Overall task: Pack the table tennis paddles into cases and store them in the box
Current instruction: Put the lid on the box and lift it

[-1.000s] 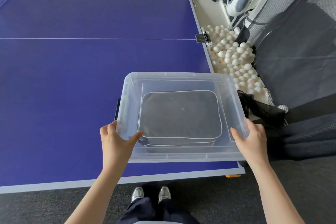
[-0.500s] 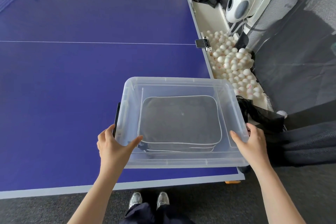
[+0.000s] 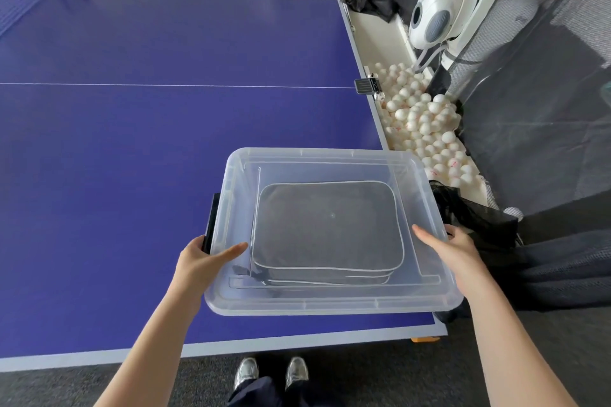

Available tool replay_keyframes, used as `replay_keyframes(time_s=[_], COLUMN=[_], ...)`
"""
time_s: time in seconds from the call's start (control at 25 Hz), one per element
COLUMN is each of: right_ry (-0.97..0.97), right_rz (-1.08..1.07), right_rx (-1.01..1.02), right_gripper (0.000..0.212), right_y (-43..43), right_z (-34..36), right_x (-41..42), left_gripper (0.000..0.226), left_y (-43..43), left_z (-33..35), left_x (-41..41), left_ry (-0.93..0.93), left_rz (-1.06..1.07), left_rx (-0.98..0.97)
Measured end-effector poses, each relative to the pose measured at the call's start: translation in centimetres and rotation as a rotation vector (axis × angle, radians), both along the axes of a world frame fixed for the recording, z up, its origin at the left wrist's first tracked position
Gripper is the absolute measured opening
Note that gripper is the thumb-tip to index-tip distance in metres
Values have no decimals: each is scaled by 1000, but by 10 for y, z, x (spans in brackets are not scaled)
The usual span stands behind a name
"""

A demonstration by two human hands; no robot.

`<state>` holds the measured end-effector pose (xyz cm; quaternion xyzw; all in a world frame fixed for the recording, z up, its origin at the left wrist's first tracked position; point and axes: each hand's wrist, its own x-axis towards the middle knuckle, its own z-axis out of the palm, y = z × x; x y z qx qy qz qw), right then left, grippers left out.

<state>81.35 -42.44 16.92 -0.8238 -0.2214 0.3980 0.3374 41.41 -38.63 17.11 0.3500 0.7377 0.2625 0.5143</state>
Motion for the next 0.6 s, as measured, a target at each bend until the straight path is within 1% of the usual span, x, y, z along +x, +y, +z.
replay_keyframes(time_s=[0.04, 0.08, 0.2, 0.28, 0.36, 0.48, 0.6], right_ry=[-39, -87, -304, -419, -452, -465, -500], right_rz=[5, 6, 21, 55, 86, 99, 121], right_rx=[14, 24, 70, 93, 108, 96, 118], right_gripper=[103, 100, 90, 83, 73, 74, 72], right_y=[-1, -3, -5, -6, -8, -8, -8], right_z=[2, 5, 10, 10, 10, 11, 10], right_x=[-3, -6, -12, -14, -15, -16, -17], left_gripper=[49, 49, 68, 80, 82, 77, 77], left_y=[-2, -3, -8, -14, -18, -20, -20], left_z=[-1, -1, 2, 4, 7, 6, 5], left_x=[0, 1, 6, 11, 16, 18, 17], left_ry=[29, 67, 224, 273, 295, 321, 325], left_rz=[12, 13, -24, -20, -33, -57, -62], left_rx=[28, 57, 172, 242, 324, 424, 441])
